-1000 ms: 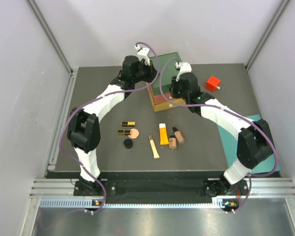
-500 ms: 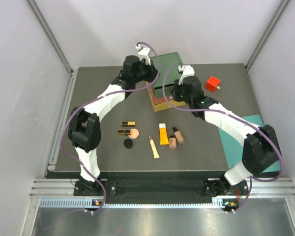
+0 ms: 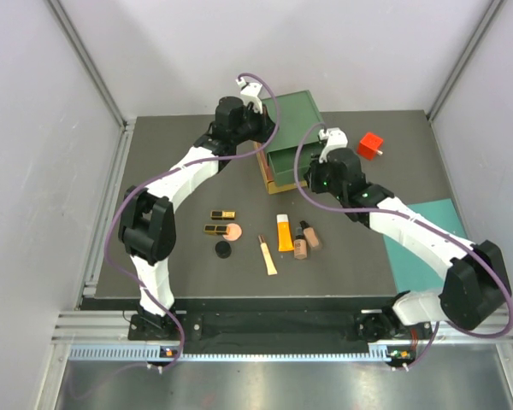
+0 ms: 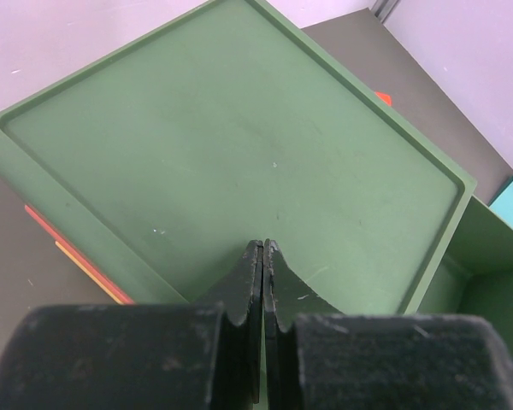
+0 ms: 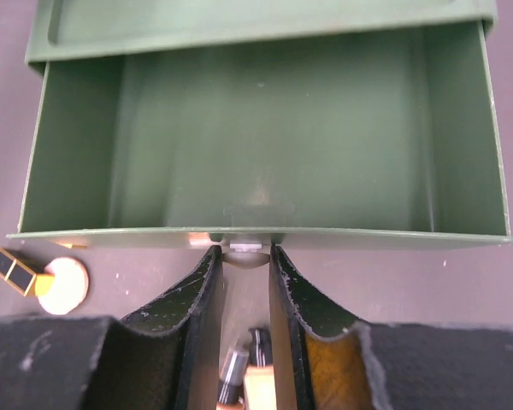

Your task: Organize the makeup

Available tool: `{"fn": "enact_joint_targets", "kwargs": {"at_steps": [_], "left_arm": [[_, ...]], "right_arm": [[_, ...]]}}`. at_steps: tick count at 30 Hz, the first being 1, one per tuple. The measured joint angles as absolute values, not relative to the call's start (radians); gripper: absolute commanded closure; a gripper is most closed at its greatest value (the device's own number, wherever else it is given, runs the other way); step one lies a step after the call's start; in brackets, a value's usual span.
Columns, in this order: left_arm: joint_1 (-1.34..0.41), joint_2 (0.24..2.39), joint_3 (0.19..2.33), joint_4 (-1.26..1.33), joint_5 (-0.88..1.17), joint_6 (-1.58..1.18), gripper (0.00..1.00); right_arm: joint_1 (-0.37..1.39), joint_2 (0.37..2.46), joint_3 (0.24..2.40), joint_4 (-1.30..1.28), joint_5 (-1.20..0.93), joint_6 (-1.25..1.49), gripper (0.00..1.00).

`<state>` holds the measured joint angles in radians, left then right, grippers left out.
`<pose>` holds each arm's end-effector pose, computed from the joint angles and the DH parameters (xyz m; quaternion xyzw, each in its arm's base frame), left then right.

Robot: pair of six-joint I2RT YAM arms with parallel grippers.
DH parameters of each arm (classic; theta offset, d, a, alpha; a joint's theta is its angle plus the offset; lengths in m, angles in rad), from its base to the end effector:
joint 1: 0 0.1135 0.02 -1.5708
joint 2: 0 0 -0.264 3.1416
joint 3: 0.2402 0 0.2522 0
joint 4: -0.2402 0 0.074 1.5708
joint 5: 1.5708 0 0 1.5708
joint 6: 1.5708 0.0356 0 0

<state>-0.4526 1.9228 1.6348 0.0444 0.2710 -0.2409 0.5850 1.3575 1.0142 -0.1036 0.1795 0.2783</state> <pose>0.4167 -0.2132 0.3231 0.1652 0.7674 -0.3075 0.5378 0.2647 0.1677 0.2984 -0.0815 0.8402 0.1531 0.5137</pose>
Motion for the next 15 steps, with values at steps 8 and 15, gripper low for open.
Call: {"fn": "enact_joint_targets", "kwargs": {"at_steps": [8, 15], "left_arm": [[-0.453, 1.923, 1.635, 0.045, 0.269, -0.241, 1.00], [-0.454, 1.923, 1.635, 0.045, 0.264, -0.241, 1.00]], "right_arm": [[0.599, 1.282, 0.953, -0.131, 0.189, 0.304, 0.90], [0.601, 1.276, 0.945, -0.159, 0.198, 0.318, 0.48]]}}
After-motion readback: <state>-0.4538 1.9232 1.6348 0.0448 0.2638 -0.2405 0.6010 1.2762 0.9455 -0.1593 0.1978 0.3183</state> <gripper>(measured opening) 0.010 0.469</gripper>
